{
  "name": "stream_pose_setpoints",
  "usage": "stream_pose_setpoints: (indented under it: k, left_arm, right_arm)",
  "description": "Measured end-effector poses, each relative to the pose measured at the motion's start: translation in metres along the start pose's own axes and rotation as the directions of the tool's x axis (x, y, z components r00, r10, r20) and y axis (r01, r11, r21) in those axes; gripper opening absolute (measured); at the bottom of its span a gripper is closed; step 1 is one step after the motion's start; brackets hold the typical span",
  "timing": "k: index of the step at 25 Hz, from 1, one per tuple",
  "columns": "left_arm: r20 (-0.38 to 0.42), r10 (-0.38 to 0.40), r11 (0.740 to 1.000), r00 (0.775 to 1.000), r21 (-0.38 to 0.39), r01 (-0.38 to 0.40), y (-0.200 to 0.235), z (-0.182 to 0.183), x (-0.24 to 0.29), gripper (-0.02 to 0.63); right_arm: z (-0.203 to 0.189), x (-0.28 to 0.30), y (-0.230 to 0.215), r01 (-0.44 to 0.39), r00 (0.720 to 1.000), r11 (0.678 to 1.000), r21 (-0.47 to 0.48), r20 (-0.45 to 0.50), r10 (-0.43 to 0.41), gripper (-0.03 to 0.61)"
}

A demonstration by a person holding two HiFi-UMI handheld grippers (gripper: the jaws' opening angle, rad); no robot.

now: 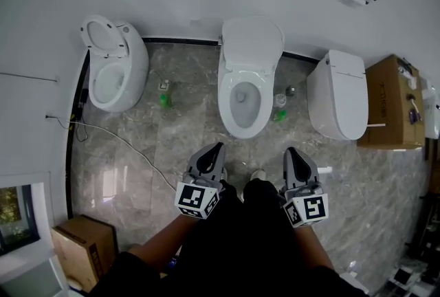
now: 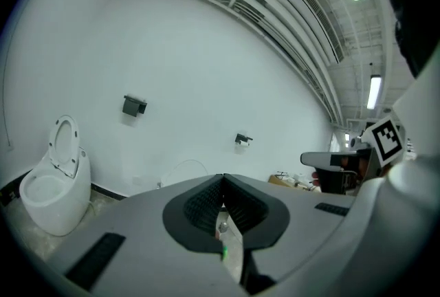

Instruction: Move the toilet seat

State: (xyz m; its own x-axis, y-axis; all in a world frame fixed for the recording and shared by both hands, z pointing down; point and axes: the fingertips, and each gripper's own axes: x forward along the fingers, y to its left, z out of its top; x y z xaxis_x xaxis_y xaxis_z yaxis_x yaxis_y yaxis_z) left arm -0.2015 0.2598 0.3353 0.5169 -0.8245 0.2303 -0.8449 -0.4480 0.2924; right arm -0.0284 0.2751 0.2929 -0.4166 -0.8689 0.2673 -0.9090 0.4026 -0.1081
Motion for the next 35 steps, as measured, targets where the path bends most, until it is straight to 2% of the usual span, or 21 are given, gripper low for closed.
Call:
stream_pose_setpoints:
  k: [3, 6, 12, 16, 22, 27, 30, 35]
  left_arm:
    - [0.002, 0.004, 1.0, 1.0, -0.018, -0.004, 0.009, 0.005, 0.012, 0.015]
    - [-0.011, 0.019, 1.0, 1.0, 0.001, -0.019, 0.018, -0.001, 0.031, 0.015]
    - [-0.101, 0.043, 0.999, 0.994, 0.007, -0.042, 0.03, -0.032, 0.067, 0.015]
    - [-0.155, 0.061, 0.998, 0.986, 0.018, -0.059, 0.037, -0.056, 0.098, 0.015]
    - [-0.234, 0.104, 0.989, 0.966, 0.125, -0.076, 0.044, -0.108, 0.141, 0.015]
    - [-0.276, 0.136, 0.991, 0.952, 0.053, -0.126, 0.061, -0.151, 0.174, 0.015]
    - [-0.284, 0.113, 0.994, 0.952, 0.032, -0.108, 0.066, -0.183, 0.192, 0.015]
    - [-0.315, 0.117, 0.992, 0.942, -0.012, -0.127, 0.097, -0.256, 0.216, 0.015]
  right_arm:
    - [0.001, 0.014, -0.011, 0.02, 1.0, 1.0, 0.008, -0.003, -0.02, 0.032]
    - [-0.008, 0.035, -0.028, 0.038, 0.999, 0.999, -0.012, -0.019, -0.038, 0.032]
    - [-0.017, 0.064, -0.053, 0.053, 0.998, 0.999, 0.011, -0.019, -0.052, 0.032]
    - [-0.045, 0.095, -0.077, 0.038, 0.997, 0.998, 0.05, -0.07, -0.034, 0.032]
    - [-0.092, 0.13, -0.122, 0.033, 0.984, 0.995, 0.091, -0.178, -0.016, 0.032]
    - [-0.126, 0.165, -0.146, 0.002, 0.974, 0.997, 0.08, -0.224, 0.016, 0.032]
    - [-0.161, 0.179, -0.157, -0.002, 0.965, 0.997, 0.076, -0.262, 0.022, 0.032]
    - [-0.227, 0.214, -0.175, 0.048, 0.956, 0.996, 0.079, -0.294, -0.023, 0.032]
